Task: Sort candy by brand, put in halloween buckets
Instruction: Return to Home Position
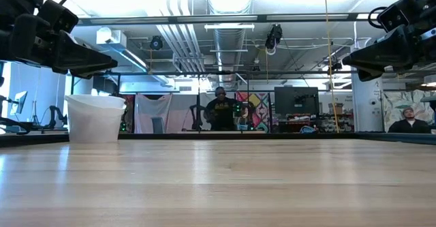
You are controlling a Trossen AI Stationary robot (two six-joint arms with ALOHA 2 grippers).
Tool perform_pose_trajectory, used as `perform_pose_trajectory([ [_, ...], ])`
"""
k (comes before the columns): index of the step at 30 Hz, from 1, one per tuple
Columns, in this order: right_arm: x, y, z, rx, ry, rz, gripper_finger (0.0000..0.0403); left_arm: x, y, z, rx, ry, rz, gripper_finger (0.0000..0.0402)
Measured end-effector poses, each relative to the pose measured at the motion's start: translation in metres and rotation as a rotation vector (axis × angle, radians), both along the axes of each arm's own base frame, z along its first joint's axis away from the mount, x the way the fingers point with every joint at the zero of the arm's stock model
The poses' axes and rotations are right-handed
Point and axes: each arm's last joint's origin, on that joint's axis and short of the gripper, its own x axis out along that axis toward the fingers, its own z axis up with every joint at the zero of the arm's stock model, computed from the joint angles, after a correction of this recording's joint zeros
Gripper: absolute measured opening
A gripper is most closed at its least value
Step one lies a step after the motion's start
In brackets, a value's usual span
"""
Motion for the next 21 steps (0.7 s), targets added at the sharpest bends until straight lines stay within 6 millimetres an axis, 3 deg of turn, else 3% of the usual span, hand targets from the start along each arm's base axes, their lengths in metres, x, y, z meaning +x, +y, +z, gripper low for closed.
perform_pose_trajectory([
  [21, 0.0, 0.0, 0.0, 0.0, 0.0, 0.0, 0.0081, 0.0, 0.0, 0.0, 0.0, 0.0, 0.0, 0.0119],
])
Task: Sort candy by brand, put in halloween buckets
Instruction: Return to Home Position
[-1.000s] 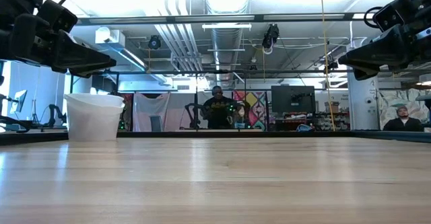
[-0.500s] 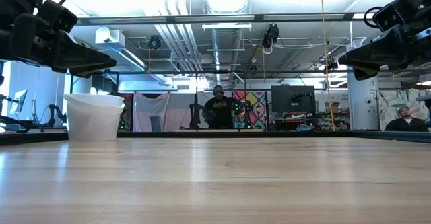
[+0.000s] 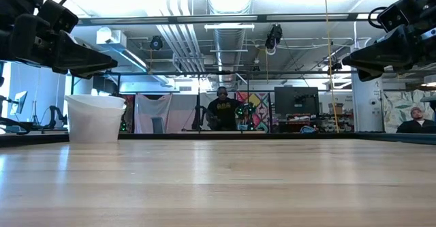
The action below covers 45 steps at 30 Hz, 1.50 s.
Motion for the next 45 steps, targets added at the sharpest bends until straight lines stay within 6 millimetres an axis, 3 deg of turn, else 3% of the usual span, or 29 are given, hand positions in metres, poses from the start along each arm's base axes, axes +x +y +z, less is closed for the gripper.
perform_pose_trajectory([
  [21, 0.0, 0.0, 0.0, 0.0, 0.0, 0.0, 0.0089, 0.0, 0.0, 0.0, 0.0, 0.0, 0.0, 0.0119],
  [35, 0.0, 0.0, 0.0, 0.0, 0.0, 0.0, 0.007, 0.0, 0.0, 0.0, 0.0, 0.0, 0.0, 0.0119],
  [45, 0.0, 0.0, 0.0, 0.0, 0.0, 0.0, 0.0083, 0.0, 0.0, 0.0, 0.0, 0.0, 0.0, 0.0119],
])
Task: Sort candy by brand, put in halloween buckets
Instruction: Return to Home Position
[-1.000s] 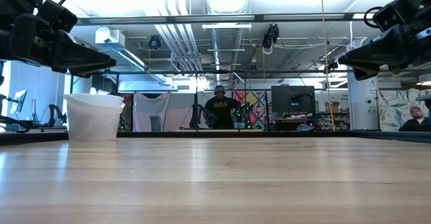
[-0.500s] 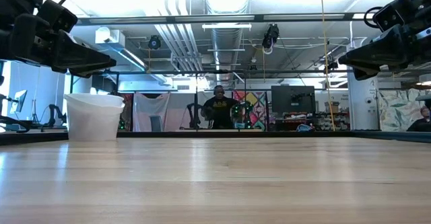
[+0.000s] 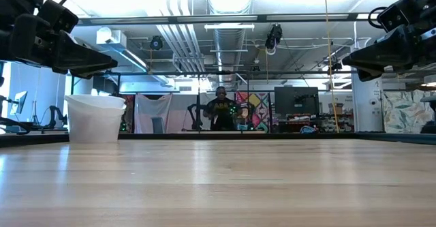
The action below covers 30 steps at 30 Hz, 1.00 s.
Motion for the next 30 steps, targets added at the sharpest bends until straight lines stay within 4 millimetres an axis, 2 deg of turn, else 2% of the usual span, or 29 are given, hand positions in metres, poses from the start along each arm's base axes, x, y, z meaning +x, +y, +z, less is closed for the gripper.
perform_pose_trajectory([
  [19, 0.0, 0.0, 0.0, 0.0, 0.0, 0.0, 0.0068, 0.0, 0.0, 0.0, 0.0, 0.0, 0.0, 0.0119],
  [30, 0.0, 0.0, 0.0, 0.0, 0.0, 0.0, 0.0079, 0.0, 0.0, -0.0001, 0.0, 0.0, 0.0, 0.0119],
])
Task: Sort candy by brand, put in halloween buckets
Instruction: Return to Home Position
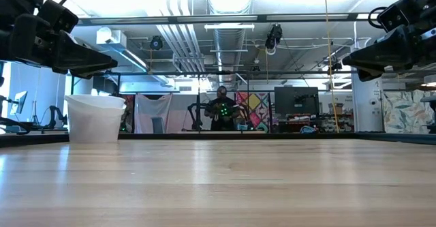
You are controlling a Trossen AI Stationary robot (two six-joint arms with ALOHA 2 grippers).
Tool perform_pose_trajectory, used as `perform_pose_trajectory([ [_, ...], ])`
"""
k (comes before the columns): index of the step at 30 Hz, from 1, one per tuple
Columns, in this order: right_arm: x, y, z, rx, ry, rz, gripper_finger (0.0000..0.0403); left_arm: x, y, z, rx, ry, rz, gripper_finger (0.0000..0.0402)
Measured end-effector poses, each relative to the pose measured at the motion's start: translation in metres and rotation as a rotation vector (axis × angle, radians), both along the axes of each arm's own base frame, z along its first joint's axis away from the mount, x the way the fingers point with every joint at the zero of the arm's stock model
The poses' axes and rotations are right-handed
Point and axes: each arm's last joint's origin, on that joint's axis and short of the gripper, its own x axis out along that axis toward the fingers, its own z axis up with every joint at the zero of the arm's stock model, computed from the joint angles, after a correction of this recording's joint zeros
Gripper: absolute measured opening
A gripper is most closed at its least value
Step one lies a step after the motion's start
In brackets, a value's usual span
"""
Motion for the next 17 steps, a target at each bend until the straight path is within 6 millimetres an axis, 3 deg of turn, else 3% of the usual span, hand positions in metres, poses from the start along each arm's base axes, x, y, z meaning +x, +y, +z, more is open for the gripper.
perform_pose_trajectory([
  [17, 0.0, 0.0, 0.0, 0.0, 0.0, 0.0, 0.0074, 0.0, 0.0, 0.0, 0.0, 0.0, 0.0, 0.0119],
])
